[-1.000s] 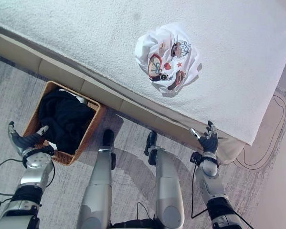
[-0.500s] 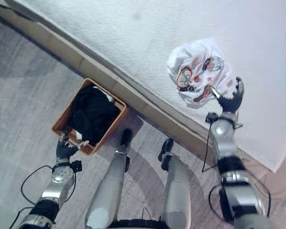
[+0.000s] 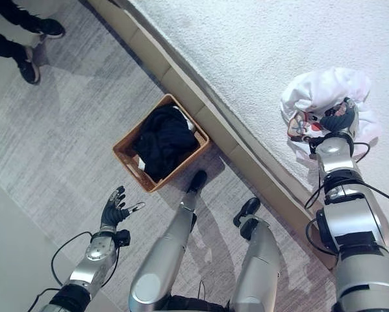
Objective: Pick up clothes into the bucket
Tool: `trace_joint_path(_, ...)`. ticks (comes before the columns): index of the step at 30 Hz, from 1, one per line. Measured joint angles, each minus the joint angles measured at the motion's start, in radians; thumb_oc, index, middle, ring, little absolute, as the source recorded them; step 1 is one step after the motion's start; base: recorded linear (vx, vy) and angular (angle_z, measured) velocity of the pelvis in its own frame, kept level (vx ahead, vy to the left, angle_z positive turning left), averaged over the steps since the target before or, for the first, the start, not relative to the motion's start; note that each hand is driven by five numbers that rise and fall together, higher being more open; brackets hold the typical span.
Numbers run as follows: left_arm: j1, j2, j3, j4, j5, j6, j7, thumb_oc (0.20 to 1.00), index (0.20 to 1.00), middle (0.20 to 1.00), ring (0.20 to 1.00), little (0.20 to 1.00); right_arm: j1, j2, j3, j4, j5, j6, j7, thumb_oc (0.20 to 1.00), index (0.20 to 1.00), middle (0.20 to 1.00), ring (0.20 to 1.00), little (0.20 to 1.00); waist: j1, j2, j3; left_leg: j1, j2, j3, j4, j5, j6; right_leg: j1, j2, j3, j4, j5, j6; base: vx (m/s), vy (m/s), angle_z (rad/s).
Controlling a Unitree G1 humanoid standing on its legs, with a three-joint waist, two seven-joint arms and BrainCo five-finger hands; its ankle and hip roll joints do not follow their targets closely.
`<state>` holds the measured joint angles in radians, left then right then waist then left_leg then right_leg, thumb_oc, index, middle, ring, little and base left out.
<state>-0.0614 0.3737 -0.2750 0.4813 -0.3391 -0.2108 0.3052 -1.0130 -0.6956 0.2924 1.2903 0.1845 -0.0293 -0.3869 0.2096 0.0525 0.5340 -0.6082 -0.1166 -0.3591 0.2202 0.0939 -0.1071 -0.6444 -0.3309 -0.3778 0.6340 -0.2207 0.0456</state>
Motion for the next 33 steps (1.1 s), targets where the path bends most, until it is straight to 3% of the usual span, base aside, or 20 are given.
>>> trace_joint_path(1, 0.002, -0.001, -0.007, -0.001, -0.001, 0.003, -0.012, 1.000, 1.000, 1.000, 1.000, 1.000, -0.004, -0.009, 0.014, 0.014, -0.014, 0.009, 0.032, 0.843, 0.843, 0.843, 0.843, 0.843, 0.000, 0.003, 0.000, 0.002, -0.002, -0.008, -0.006, 0.004, -0.004, 0.001, -0.007, -0.009, 0.008, -0.008, -0.003, 0.02, -0.068, 0.26)
trace_joint_path(2, 0.002, -0.003, -0.009, -0.002, -0.001, 0.004, -0.019, 1.000, 1.000, 1.000, 1.000, 1.000, -0.007, -0.014, 0.017, 0.019, -0.017, 0.015, 0.046, 0.558, 0.558, 0.558, 0.558, 0.558, 0.000, 0.005, 0.000, 0.003, -0.003, -0.014, -0.006, 0.004, -0.004, 0.002, -0.009, -0.014, 0.011, -0.012, -0.005, 0.02, -0.026, 0.21)
trace_joint_path(4, 0.002, -0.004, -0.021, -0.002, -0.002, 0.010, -0.039, 1.000, 1.000, 1.000, 1.000, 1.000, -0.014, -0.031, 0.011, 0.026, -0.015, 0.023, 0.077, 0.200, 0.200, 0.200, 0.200, 0.200, 0.000, 0.006, -0.001, 0.005, -0.004, -0.023, -0.009, 0.004, -0.004, 0.002, -0.013, -0.020, 0.023, -0.022, -0.009, 0.02, -0.007, 0.12)
trace_joint_path(15, -0.035, -0.005, -0.027, -0.026, -0.011, 0.031, -0.051, 1.000, 1.000, 1.000, 1.000, 1.000, -0.023, -0.045, -0.002, -0.020, 0.025, 0.034, 0.118, 0.200, 0.200, 0.200, 0.200, 0.200, -0.004, 0.014, -0.004, 0.028, 0.010, 0.000, -0.007, 0.006, -0.001, 0.018, 0.003, -0.006, 0.009, -0.015, -0.019, 0.00, 0.035, -0.06)
trace_joint_path(18, -0.061, -0.005, -0.029, -0.015, -0.010, 0.031, -0.053, 1.000, 1.000, 1.000, 1.000, 1.000, -0.018, -0.015, 0.006, -0.097, 0.047, 0.032, 0.120, 0.200, 0.200, 0.200, 0.200, 0.200, -0.043, 0.013, -0.005, 0.073, 0.024, 0.044, 0.013, -0.001, 0.007, 0.071, 0.030, 0.025, -0.048, 0.025, -0.022, -0.05, 0.192, -0.46)
trace_joint_path(21, -0.074, -0.002, -0.024, -0.018, -0.010, 0.028, -0.061, 1.000, 1.000, 1.000, 1.000, 1.000, -0.010, -0.016, 0.030, -0.190, 0.063, 0.028, 0.129, 0.200, 0.200, 0.200, 0.200, 0.200, -0.058, 0.012, -0.005, 0.149, 0.047, 0.124, 0.014, -0.017, 0.026, 0.137, 0.073, 0.101, -0.125, 0.082, 0.001, 0.01, 0.083, -0.74)
trace_joint_path(24, -0.084, 0.005, -0.007, -0.015, -0.011, 0.030, -0.069, 1.000, 1.000, 1.000, 1.000, 1.000, 0.026, -0.022, 0.037, -0.275, 0.064, 0.028, 0.132, 0.200, 0.200, 0.200, 0.200, 0.200, -0.112, 0.009, -0.004, 0.222, 0.058, 0.175, 0.016, -0.043, 0.051, 0.211, 0.101, 0.150, -0.197, 0.118, 0.015, 0.04, 0.111, -0.63)
trace_joint_path(25, -0.083, 0.014, 0.002, -0.016, -0.010, 0.028, -0.071, 1.000, 1.000, 1.000, 1.000, 1.000, 0.060, -0.027, 0.037, -0.348, 0.067, 0.024, 0.135, 0.200, 0.200, 0.200, 0.200, 0.200, -0.110, 0.001, -0.010, 0.262, 0.067, 0.211, 0.012, -0.052, 0.062, 0.245, 0.113, 0.178, -0.229, 0.136, 0.032, 0.07, 0.086, -0.76)
trace_joint_path(28, -0.083, 0.049, 0.025, -0.020, -0.010, 0.029, -0.076, 1.000, 1.000, 1.000, 1.000, 1.000, 0.143, -0.031, 0.035, -0.470, 0.070, 0.004, 0.143, 0.200, 0.200, 0.200, 0.200, 0.200, -0.166, -0.031, -0.041, 0.324, 0.077, 0.262, -0.006, -0.066, 0.065, 0.294, 0.123, 0.220, -0.282, 0.154, 0.060, 0.09, 0.071, -0.61)
trace_joint_path(31, -0.098, 0.086, 0.062, -0.032, -0.008, 0.031, -0.091, 1.000, 1.000, 1.000, 1.000, 1.000, 0.242, -0.059, 0.015, -0.581, 0.072, 0.005, 0.162, 0.200, 0.200, 0.200, 0.200, 0.200, -0.211, -0.073, -0.086, 0.373, 0.096, 0.313, -0.042, -0.081, 0.066, 0.332, 0.148, 0.264, -0.357, 0.190, 0.060, 0.08, 0.018, -0.45)
trace_joint_path(33, -0.105, 0.088, 0.063, -0.033, -0.007, 0.034, -0.095, 1.000, 1.000, 1.000, 1.000, 1.000, 0.261, -0.063, 0.012, -0.585, 0.071, 0.006, 0.169, 0.200, 0.200, 0.200, 0.200, 0.200, -0.225, -0.077, -0.114, 0.380, 0.100, 0.324, -0.057, -0.082, 0.065, 0.343, 0.155, 0.271, -0.391, 0.207, 0.063, 0.08, 0.000, -0.36)
